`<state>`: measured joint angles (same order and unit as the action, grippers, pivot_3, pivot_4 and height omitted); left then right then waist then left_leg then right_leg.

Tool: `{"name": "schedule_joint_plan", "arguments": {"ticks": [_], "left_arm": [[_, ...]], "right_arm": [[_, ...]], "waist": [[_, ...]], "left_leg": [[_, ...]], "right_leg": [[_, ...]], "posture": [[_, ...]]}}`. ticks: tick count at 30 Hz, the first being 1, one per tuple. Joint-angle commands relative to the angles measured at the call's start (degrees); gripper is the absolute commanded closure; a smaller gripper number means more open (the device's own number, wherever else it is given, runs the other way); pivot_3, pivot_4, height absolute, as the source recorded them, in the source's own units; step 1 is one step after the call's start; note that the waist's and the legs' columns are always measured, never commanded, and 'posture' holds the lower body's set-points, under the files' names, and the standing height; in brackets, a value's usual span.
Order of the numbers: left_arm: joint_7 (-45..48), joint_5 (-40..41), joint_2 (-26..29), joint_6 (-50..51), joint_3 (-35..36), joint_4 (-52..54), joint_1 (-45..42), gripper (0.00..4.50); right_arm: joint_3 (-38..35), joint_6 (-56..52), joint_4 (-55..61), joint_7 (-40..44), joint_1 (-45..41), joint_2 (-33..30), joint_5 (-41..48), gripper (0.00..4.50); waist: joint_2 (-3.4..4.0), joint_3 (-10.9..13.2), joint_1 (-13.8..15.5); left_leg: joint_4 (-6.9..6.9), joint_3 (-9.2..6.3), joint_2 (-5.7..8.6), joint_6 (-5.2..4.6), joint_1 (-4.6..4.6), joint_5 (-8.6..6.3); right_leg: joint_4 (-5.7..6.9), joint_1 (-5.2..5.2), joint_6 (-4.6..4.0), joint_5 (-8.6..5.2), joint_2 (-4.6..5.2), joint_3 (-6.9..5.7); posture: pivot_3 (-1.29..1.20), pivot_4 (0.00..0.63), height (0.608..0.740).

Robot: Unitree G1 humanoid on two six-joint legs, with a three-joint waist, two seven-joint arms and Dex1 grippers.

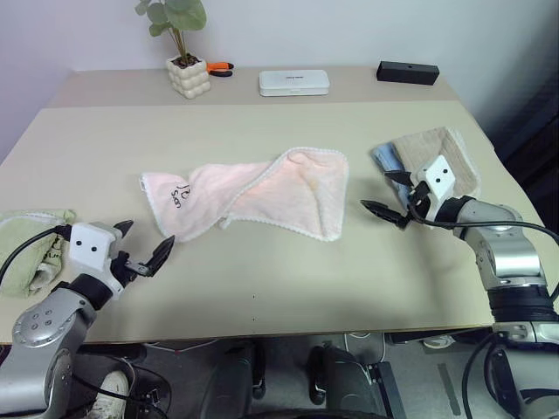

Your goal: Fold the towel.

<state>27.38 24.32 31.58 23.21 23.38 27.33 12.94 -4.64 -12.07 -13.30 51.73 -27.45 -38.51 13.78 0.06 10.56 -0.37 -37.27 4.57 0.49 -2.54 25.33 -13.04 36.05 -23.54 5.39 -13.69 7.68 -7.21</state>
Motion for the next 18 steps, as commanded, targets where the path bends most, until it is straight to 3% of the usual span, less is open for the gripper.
{"name": "schedule_joint_plan", "arguments": {"ticks": [1, 8, 18], "left_arm": [[-0.21, -0.09, -0.07, -1.02, 1.04, 1.82, 0.1, 0.06], [0.16, -0.15, -0.32, -0.94, -1.32, 2.08, -1.56, 0.06], [5.1, -5.16, 3.19, -1.38, -15.11, 6.15, -2.6, 0.06]], "right_arm": [[-0.25, 0.54, 0.55, 0.07, -1.63, -0.03, 0.22, 0.0], [-0.62, 0.73, 1.86, -0.56, -0.51, 0.08, 0.08, 0.0], [-0.52, -3.25, 7.77, -2.76, 2.86, 2.74, 2.03, 0.0]], "waist": [[0.0, 0.0, 0.0], [0.0, 0.0, 0.04], [0.01, 0.01, 0.1]], "left_leg": [[0.0, 0.0, 0.0, 0.0, 0.0, 0.0], [0.0, 0.0, 0.0, 0.0, 0.0, 0.0], [0.0, 0.07, 0.0, -0.01, 0.0, 0.0]], "right_leg": [[0.0, 0.0, 0.0, 0.0, 0.0, 0.0], [0.0, 0.0, 0.0, 0.0, 0.0, 0.0], [0.01, -0.02, -0.01, 0.01, -0.02, 0.01]], "posture": [[0.0, 0.15, 0.734], [0.0, 0.15, 0.734], [0.0, 0.15, 0.734]]}}
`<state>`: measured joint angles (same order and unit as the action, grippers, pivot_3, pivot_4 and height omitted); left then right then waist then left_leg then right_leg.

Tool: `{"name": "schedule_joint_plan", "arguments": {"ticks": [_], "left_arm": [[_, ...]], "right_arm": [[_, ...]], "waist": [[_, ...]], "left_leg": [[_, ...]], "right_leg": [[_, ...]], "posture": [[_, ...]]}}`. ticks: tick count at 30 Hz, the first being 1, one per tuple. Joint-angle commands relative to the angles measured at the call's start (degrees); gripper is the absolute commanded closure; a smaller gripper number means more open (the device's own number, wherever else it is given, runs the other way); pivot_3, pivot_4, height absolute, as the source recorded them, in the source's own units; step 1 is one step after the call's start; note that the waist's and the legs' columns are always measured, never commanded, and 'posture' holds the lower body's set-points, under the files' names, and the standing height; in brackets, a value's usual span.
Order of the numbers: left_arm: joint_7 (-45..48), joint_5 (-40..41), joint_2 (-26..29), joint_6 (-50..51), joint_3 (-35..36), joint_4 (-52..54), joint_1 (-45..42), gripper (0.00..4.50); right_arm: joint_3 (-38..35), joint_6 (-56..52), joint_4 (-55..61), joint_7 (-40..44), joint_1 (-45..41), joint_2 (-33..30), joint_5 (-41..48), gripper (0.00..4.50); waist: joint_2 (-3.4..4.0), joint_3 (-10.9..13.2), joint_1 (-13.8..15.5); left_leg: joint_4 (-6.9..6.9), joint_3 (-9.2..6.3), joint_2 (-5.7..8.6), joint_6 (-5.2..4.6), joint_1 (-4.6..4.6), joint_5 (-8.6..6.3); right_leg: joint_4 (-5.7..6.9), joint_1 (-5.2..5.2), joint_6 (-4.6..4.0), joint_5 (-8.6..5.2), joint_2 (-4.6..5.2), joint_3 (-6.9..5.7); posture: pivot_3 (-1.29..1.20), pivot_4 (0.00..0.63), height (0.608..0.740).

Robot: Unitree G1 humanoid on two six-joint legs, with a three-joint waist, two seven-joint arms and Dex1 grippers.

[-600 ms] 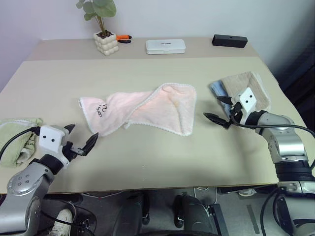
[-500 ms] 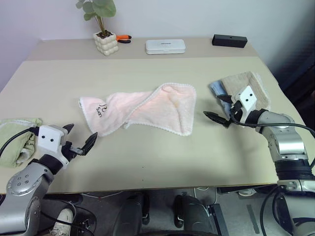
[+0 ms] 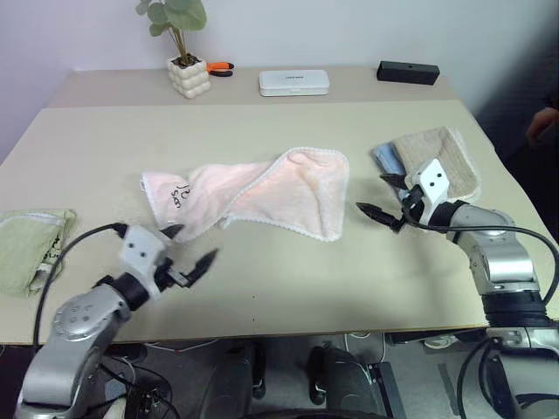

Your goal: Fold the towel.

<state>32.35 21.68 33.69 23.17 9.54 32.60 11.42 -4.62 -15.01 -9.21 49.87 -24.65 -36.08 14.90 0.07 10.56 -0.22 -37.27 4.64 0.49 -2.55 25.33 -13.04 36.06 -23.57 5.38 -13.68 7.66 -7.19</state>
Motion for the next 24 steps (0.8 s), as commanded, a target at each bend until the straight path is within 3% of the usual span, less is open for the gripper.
{"name": "schedule_joint_plan", "arguments": {"ticks": [1, 8, 17, 20, 24], "left_arm": [[-1.01, -4.61, 1.03, -1.83, -2.17, -0.15, -2.17, 0.06], [-4.38, -13.27, 2.66, -4.98, -1.84, -9.97, -6.59, 0.06], [-0.16, -16.48, 6.61, -7.58, -4.12, -22.19, -12.73, 0.06], [-0.17, -16.62, 6.02, -8.43, -4.0, -24.48, -15.14, 0.91], [0.18, -16.87, 5.96, -8.34, -3.93, -25.19, -17.06, 2.97]], "right_arm": [[-0.45, -0.23, 4.23, -1.8, 0.33, 0.79, 0.44, 0.0], [0.67, -1.24, 7.64, -4.28, 1.96, 2.87, 0.12, 0.0], [-0.51, -2.39, 11.65, -6.39, 4.14, 2.54, 0.99, 0.0], [0.11, -2.45, 12.14, -7.02, 3.97, 3.01, 0.69, 0.0], [0.63, -3.19, 12.67, -7.6, 2.96, 3.67, 0.94, 0.0]], "waist": [[0.0, 0.0, -0.04], [0.0, 0.0, 0.12], [0.01, 0.0, 1.14], [0.01, -0.01, 0.93], [0.01, -0.01, 0.75]], "left_leg": [[0.01, 0.0, -0.01, 0.0, 0.0, 0.0], [0.01, 0.03, -0.01, -0.04, 0.0, -0.01], [0.01, 0.05, -0.01, 0.03, 0.01, -0.06], [0.01, 0.07, 0.0, 0.06, 0.01, -0.08], [0.04, 0.1, -0.04, 0.0, 0.01, 0.0]], "right_leg": [[0.0, -0.01, 0.0, 0.0, 0.0, 0.0], [0.01, -0.03, 0.0, 0.0, -0.05, 0.0], [0.01, -0.07, 0.0, 0.0, -0.01, 0.02], [0.0, -0.07, 0.0, 0.0, 0.0, 0.04], [0.05, -0.12, 0.01, 0.01, -0.03, 0.08]], "posture": [[0.0, 0.15, 0.734], [0.0, 0.15, 0.734], [0.0, 0.15, 0.734], [0.0, 0.15, 0.734], [0.0, 0.15, 0.734]]}}
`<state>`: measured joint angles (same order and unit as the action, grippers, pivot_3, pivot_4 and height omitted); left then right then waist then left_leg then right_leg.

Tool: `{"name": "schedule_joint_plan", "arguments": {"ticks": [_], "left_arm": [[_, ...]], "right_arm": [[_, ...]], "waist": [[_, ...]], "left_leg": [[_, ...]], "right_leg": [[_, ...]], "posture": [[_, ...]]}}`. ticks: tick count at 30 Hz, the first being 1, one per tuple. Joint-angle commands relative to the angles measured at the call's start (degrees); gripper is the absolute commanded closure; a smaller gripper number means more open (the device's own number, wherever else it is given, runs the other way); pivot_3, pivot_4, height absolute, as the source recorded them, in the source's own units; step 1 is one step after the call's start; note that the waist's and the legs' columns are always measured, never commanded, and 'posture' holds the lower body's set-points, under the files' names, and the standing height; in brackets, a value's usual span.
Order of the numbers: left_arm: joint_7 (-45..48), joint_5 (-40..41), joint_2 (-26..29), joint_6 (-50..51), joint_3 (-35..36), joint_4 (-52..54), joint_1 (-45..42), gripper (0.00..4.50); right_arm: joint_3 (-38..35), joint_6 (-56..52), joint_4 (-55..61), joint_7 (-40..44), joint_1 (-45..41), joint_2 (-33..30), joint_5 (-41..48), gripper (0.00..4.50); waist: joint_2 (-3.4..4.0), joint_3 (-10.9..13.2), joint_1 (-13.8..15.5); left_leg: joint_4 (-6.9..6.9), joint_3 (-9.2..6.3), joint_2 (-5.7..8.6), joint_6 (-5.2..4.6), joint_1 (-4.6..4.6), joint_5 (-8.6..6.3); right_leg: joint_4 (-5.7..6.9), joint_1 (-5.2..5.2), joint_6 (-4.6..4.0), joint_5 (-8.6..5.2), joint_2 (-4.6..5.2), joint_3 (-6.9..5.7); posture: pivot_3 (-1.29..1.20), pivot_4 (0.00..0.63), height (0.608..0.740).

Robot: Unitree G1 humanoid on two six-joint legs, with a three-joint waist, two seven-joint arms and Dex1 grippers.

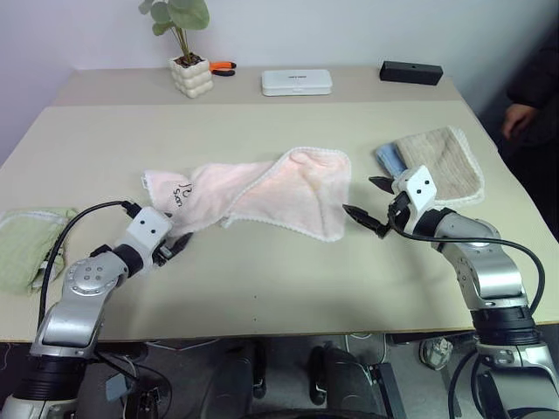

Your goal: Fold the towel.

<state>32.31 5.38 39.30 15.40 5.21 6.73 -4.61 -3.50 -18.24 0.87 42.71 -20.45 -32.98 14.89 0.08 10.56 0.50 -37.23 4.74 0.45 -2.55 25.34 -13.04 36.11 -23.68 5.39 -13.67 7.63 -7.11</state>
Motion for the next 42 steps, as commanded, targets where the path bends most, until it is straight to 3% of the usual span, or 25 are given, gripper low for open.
{"name": "schedule_joint_plan", "arguments": {"ticks": [1, 3, 11, 21, 28, 31, 38, 42], "left_arm": [[0.2, -0.62, 0.31, -0.27, 0.34, 1.11, -1.27, 3.41], [0.32, -0.63, 0.32, -0.07, 0.46, 1.46, -1.41, 4.48], [-0.61, 3.64, -0.17, 4.76, 7.51, 14.69, 3.14, 4.48], [-0.46, 5.54, -0.91, 8.91, 13.78, 23.03, 15.62, 4.48], [-0.39, 5.3, -1.7, 6.68, 14.63, 21.81, 19.21, 4.48], [-0.44, 4.97, -2.37, 5.17, 14.5, 20.73, 20.16, 4.5], [0.35, 4.88, -2.6, 1.66, 15.29, 18.06, 22.04, 4.5], [0.79, 5.31, -1.5, -0.39, 15.99, 13.86, 19.39, 4.5]], "right_arm": [[-0.29, -0.02, 2.61, -0.3, -1.39, 0.64, 0.99, 0.0], [0.01, -0.15, 2.76, -0.25, -1.52, 0.82, 0.96, 0.0], [5.83, 1.77, -6.89, -0.01, -12.0, 1.06, -5.07, 0.0], [12.0, 17.35, -54.71, -3.93, -39.0, 8.66, -16.92, 0.0], [13.61, 26.47, -70.6, -6.78, -46.94, 12.46, -22.4, 0.0], [12.9, 27.42, -73.19, -8.49, -48.37, 13.25, -23.16, 0.86], [12.5, 30.64, -72.75, -7.57, -48.2, 12.1, -24.11, 4.48], [12.56, 33.78, -70.26, -7.94, -48.43, 8.84, -25.01, 4.48]], "waist": [[0.0, 0.0, 0.07], [0.0, 0.0, 0.13], [-0.01, 0.02, -0.24], [-0.01, 0.03, -1.52], [0.01, 0.04, -1.6], [0.01, 0.04, -1.71], [0.01, 0.04, -1.74], [0.04, 0.06, -1.48]], "left_leg": [[0.0, 0.01, 0.0, 0.0, 0.0, 0.0], [0.0, 0.03, 0.0, 0.0, 0.0, 0.0], [-0.01, 0.04, 0.0, 0.01, 0.0, 0.01], [0.0, 0.14, 0.01, 0.3, 0.0, 0.21], [0.01, 0.17, 0.01, 0.34, 0.01, 0.23], [0.04, 0.18, 0.01, 0.35, 0.01, 0.23], [0.07, 0.21, 0.0, 0.38, 0.01, 0.24], [0.07, 0.23, 0.01, 0.38, 0.03, 0.24]], "right_leg": [[0.01, 0.0, 0.0, 0.0, 0.0, 0.0], [0.0, 0.0, 0.0, 0.0, 0.0, 0.0], [0.0, -0.02, -0.01, 0.01, 0.02, 0.04], [0.07, -0.06, -0.02, 0.02, -0.11, 0.1], [0.08, -0.08, -0.02, 0.02, -0.12, 0.13], [0.08, -0.1, -0.02, 0.02, -0.12, 0.17], [0.09, -0.16, -0.03, 0.02, -0.13, 0.21], [0.1, -0.2, -0.03, 0.02, -0.12, 0.23]], "posture": [[0.0, 0.15, 0.734], [0.0, 0.15, 0.734], [0.0, 0.15, 0.734], [0.0, 0.15, 0.734], [0.0, 0.15, 0.734], [0.0, 0.15, 0.734], [0.0, 0.15, 0.734], [0.0, 0.15, 0.734]]}}
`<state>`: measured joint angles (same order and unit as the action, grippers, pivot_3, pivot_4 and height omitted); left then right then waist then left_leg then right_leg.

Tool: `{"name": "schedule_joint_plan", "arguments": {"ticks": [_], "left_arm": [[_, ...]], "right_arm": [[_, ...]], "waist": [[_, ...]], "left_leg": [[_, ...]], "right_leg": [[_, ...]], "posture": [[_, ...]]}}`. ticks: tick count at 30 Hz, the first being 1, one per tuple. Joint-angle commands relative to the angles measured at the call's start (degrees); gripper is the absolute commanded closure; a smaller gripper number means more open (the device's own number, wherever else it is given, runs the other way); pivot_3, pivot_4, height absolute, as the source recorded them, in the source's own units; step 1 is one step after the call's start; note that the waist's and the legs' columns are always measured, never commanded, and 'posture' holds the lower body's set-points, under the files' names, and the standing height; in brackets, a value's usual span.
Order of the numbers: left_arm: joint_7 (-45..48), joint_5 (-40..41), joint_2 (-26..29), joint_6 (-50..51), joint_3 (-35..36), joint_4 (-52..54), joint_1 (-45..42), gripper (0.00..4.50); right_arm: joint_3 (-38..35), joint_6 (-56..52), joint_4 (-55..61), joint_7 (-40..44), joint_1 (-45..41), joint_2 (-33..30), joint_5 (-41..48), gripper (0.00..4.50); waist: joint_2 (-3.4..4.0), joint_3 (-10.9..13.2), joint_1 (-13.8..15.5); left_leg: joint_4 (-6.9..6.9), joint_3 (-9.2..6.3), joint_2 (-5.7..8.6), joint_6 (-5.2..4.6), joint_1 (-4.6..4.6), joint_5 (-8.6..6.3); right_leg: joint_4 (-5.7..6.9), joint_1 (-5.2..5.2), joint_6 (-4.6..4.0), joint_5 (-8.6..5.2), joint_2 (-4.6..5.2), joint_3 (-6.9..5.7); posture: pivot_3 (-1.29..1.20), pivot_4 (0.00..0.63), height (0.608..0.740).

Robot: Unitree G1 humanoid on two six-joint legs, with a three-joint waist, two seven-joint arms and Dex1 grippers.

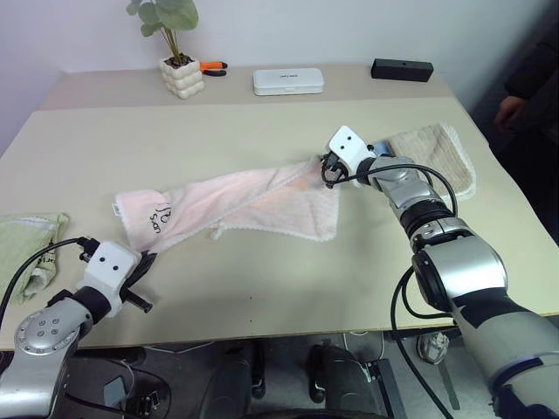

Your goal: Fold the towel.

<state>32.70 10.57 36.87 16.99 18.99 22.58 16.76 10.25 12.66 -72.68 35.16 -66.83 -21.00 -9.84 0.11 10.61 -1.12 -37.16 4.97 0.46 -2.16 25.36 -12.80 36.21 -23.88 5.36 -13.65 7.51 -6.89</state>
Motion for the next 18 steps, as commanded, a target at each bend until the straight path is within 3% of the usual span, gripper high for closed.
{"name": "schedule_joint_plan", "arguments": {"ticks": [1, 3, 8, 10, 14, 18], "left_arm": [[0.04, -0.01, 1.26, -2.87, 2.32, -3.75, -4.1, 4.5], [-1.9, -0.86, 1.89, -4.91, 2.55, -8.43, -10.29, 4.5], [-13.09, -3.2, 3.95, -9.7, 3.66, -27.74, -40.53, 4.5], [-15.37, -3.15, 4.73, -12.07, 4.23, -33.33, -48.62, 4.5], [-14.06, -1.16, 6.83, -14.1, 5.65, -35.59, -52.13, 4.5], [-5.7, 5.45, 7.4, -10.95, 10.58, -24.62, -37.38, 4.5]], "right_arm": [[-1.33, 3.51, 3.82, -1.27, -2.49, -4.1, -0.59, 4.48], [-1.91, 4.46, 4.47, -3.69, -3.95, -5.8, -0.95, 4.48], [-3.84, 7.38, 4.83, -12.76, -12.35, -10.39, -1.54, 4.48], [-5.06, 8.24, 5.38, -13.65, -14.89, -11.32, -0.68, 4.48], [-7.91, 9.11, 10.53, -7.15, -14.46, -12.02, 3.47, 4.48], [-8.27, 3.61, 29.43, 8.76, -1.65, -13.46, 10.89, 4.48]], "waist": [[0.01, 0.01, 0.25], [0.01, 0.01, 0.34], [-0.05, 0.12, 0.3], [-0.07, 0.12, -0.06], [-0.13, 0.05, -1.56], [-0.13, 0.05, -2.37]], "left_leg": [[0.0, 0.0, 0.01, 0.0, 0.01, 0.0], [-0.01, 0.0, 0.02, 0.0, 0.01, 0.0], [-0.05, -0.03, 0.02, 0.19, 0.21, 0.17], [0.0, 0.02, 0.02, 0.18, 0.25, 0.17], [0.44, 0.35, -0.09, 0.16, -0.01, 0.16], [0.58, 0.53, -0.21, 0.17, -0.04, 0.17]], "right_leg": [[0.01, -0.01, 0.0, 0.0, 0.01, 0.0], [0.0, -0.01, 0.0, 0.0, 0.0, 0.0], [0.22, -0.26, -0.08, 0.06, -0.05, 0.0], [0.22, -0.32, -0.05, 0.09, -0.05, 0.03], [-0.01, -0.22, -0.02, 0.08, -0.08, 0.02], [-0.09, -0.23, -0.02, 0.08, -0.13, 0.03]], "posture": [[0.0, 0.15, 0.734], [0.0, 0.15, 0.734], [0.0, 0.15, 0.734], [0.0, 0.15, 0.734], [0.0, 0.15, 0.734], [0.0, 0.15, 0.734]]}}
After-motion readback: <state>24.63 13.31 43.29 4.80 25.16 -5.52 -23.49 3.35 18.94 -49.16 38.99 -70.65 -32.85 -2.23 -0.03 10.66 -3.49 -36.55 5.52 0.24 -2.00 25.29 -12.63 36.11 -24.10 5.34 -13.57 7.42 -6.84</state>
